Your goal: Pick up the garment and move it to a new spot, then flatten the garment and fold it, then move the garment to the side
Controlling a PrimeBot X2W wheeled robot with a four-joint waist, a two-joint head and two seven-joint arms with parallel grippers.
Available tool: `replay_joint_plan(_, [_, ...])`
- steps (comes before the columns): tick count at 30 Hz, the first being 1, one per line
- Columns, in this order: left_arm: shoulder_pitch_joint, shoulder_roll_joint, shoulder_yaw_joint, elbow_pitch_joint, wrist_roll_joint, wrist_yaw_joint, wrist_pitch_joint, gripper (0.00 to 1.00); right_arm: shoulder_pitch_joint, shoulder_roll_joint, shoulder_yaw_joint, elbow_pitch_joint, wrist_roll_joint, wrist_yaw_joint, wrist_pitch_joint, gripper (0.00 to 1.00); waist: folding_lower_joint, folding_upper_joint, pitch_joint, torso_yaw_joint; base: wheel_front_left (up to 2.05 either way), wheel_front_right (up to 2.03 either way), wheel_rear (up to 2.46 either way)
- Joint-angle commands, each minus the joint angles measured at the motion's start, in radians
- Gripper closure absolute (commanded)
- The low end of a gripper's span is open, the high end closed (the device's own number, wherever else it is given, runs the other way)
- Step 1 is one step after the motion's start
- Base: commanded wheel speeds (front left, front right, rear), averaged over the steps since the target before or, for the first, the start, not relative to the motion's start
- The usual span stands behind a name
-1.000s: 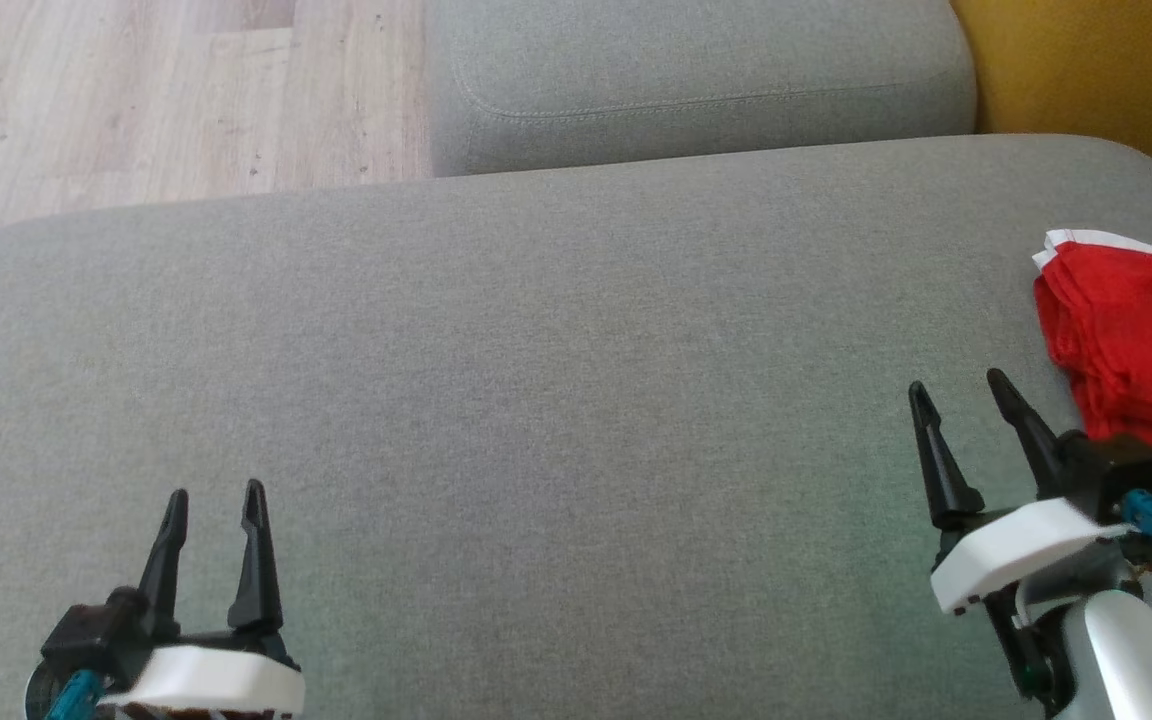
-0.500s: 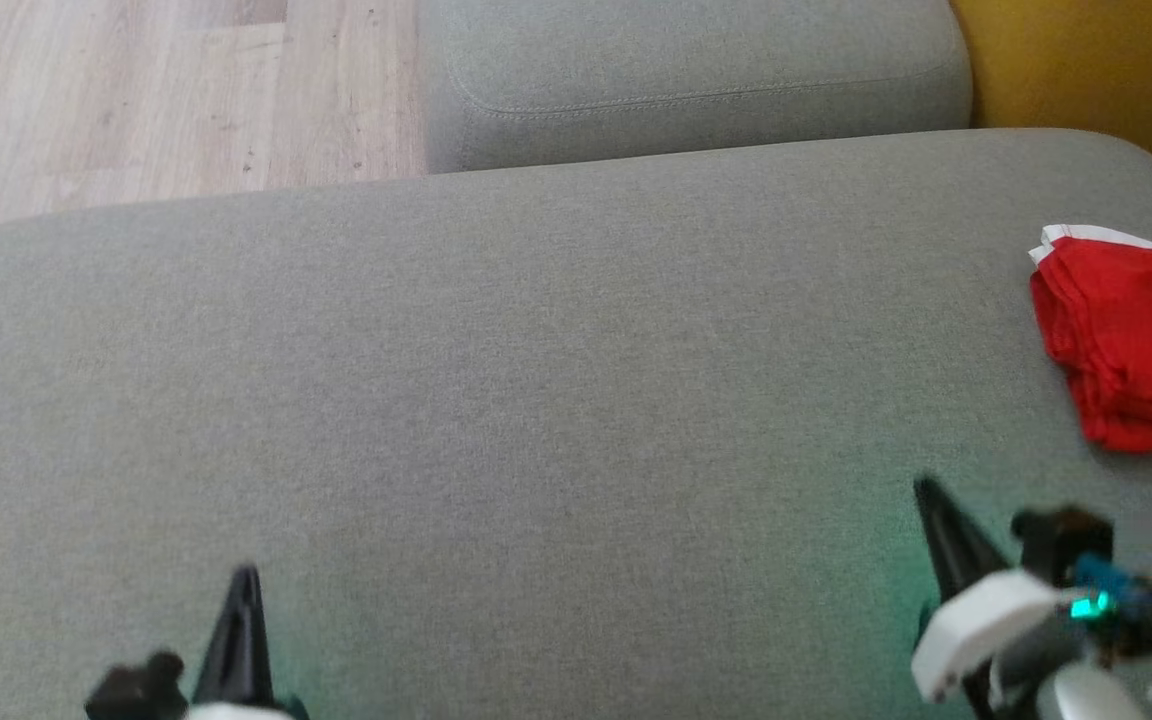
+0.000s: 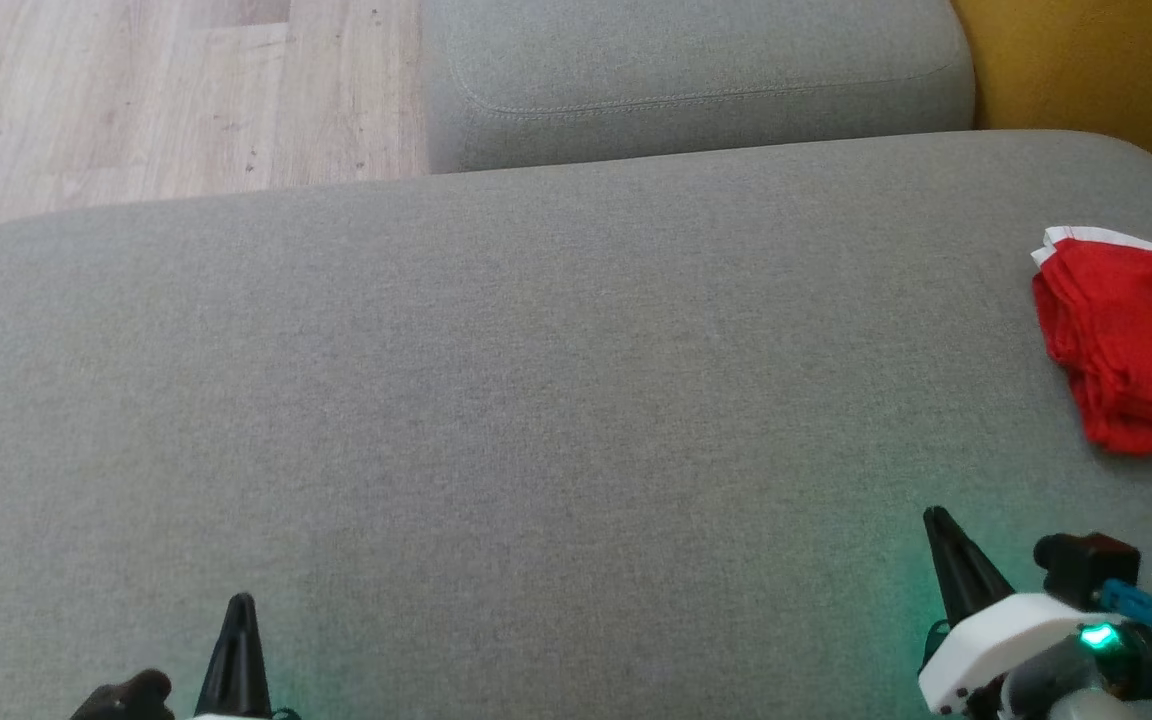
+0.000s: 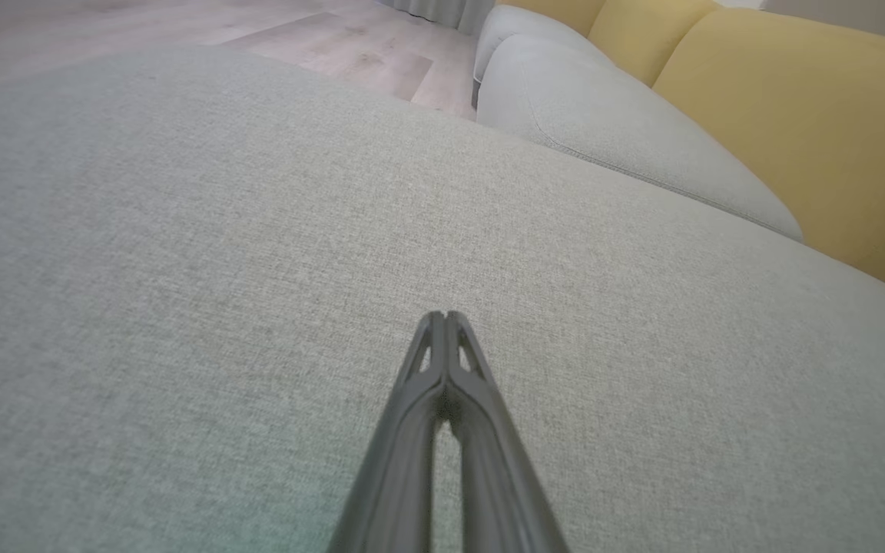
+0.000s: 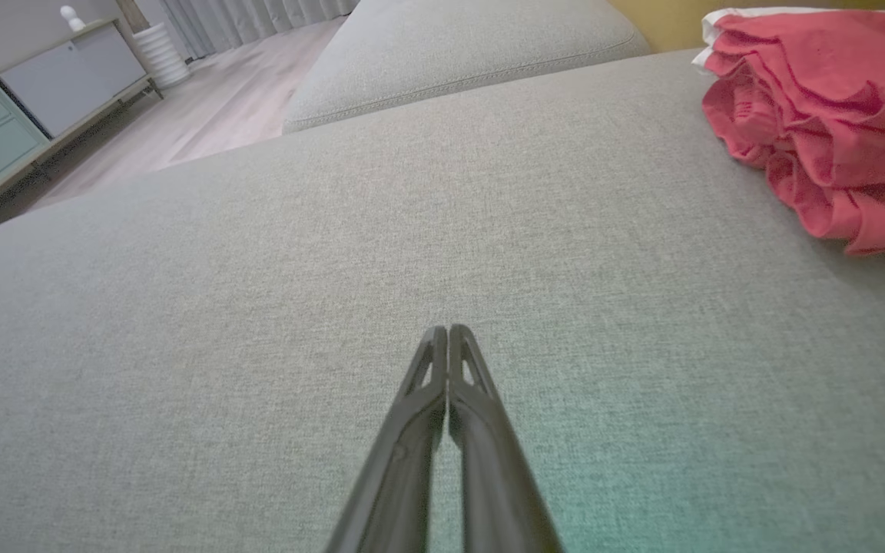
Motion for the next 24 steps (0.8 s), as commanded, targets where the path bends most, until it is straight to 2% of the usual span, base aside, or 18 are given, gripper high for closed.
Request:
replay_joint_plan(1, [-0.045,0.004,0.024,-0.032,-0.024,-0.006,0.007,1.00,-0.048,0.001,-0.012,-0.038,0.032,0.001,0.004,1.00,0.0000,0.0000,0.000,0.000,0.00,0.00,0.00])
replay_joint_plan(24, [-0.075,-0.022,0.080,-0.054,-0.222,-0.029,0.070,1.00,-0.068,0.016,-0.049,-0.047,0.286,0.002,0.022,1.00,-0.0001,0.0000,-0.001,0.006,0.00,0.00,0.00])
